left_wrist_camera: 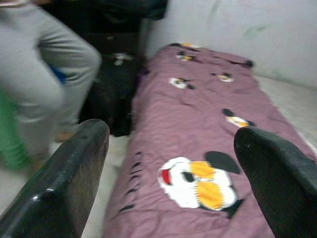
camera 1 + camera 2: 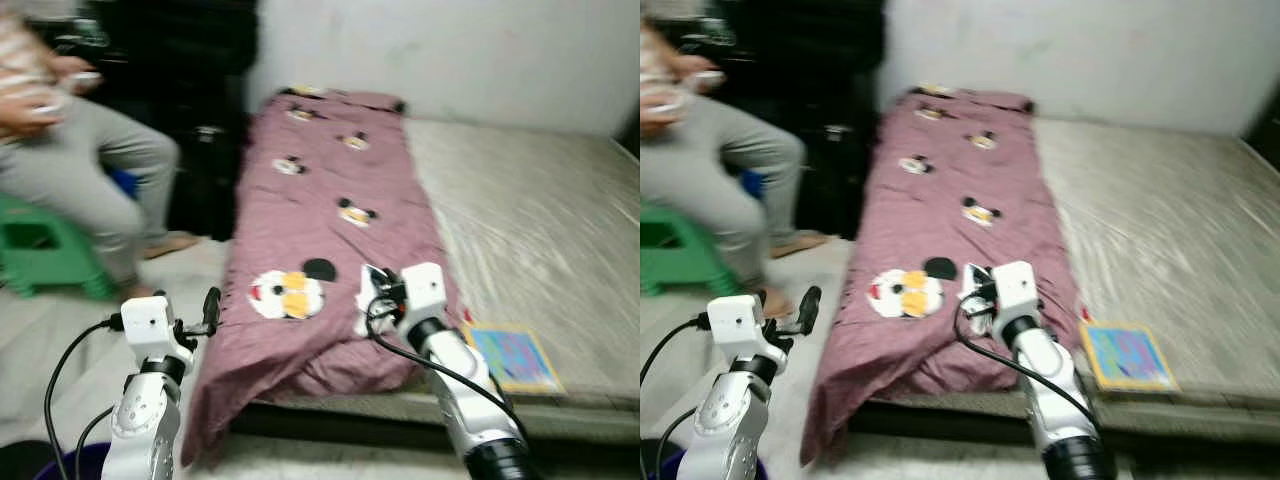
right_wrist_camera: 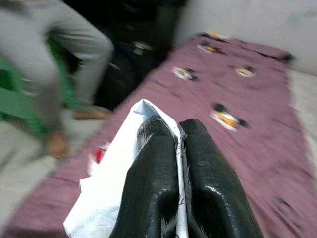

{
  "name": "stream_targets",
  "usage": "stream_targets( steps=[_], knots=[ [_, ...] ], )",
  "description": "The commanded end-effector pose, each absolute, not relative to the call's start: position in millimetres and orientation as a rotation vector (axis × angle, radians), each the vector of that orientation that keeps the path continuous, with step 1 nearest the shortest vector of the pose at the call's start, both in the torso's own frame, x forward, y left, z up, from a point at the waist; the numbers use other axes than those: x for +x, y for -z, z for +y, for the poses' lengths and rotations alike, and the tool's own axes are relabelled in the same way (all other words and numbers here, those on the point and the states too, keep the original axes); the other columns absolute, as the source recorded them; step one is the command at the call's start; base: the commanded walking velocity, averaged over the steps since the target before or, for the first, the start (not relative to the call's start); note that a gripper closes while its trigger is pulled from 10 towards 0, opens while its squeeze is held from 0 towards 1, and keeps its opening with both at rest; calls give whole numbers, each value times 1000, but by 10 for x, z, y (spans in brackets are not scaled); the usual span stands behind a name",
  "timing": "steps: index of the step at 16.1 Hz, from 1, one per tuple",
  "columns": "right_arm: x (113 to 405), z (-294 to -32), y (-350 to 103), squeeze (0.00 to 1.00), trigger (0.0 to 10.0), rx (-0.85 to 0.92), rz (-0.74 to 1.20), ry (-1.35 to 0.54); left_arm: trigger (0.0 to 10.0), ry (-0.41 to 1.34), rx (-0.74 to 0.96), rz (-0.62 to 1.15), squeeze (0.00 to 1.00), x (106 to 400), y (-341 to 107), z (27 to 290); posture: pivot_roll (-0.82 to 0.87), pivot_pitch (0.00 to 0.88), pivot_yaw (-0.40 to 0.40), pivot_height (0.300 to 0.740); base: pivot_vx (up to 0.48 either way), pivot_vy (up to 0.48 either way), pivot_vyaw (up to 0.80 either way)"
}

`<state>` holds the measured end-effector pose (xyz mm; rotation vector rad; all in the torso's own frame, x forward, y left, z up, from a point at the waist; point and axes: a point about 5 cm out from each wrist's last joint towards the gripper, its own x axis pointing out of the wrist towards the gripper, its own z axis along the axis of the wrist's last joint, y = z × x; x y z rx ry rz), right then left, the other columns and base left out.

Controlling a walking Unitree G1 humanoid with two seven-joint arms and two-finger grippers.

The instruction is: Clean up the room

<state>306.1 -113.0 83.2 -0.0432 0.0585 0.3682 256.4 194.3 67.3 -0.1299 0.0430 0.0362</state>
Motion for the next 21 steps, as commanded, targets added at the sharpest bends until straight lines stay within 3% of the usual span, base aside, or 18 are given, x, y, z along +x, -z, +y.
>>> stream_targets(
  steps=[1, 6, 21],
  knots=[
    [3083, -1076, -895, 0, 10000, -48, 39, -386, 10000, -41, -130, 44, 0, 2562, -681, 1933, 14, 0, -49, 740, 0, 0, 794],
    [2966, -1141, -794, 0, 10000, -51, 70, -385, 10000, -55, -138, 76, 0, 2501, -636, 1953, 27, 0, -52, 740, 0, 0, 795],
    [3025, -924, -845, 0, 10000, -41, 55, -442, 10000, -6, -126, 55, 0, 2626, -727, 1852, 40, 0, -59, 740, 0, 0, 794]
  ],
)
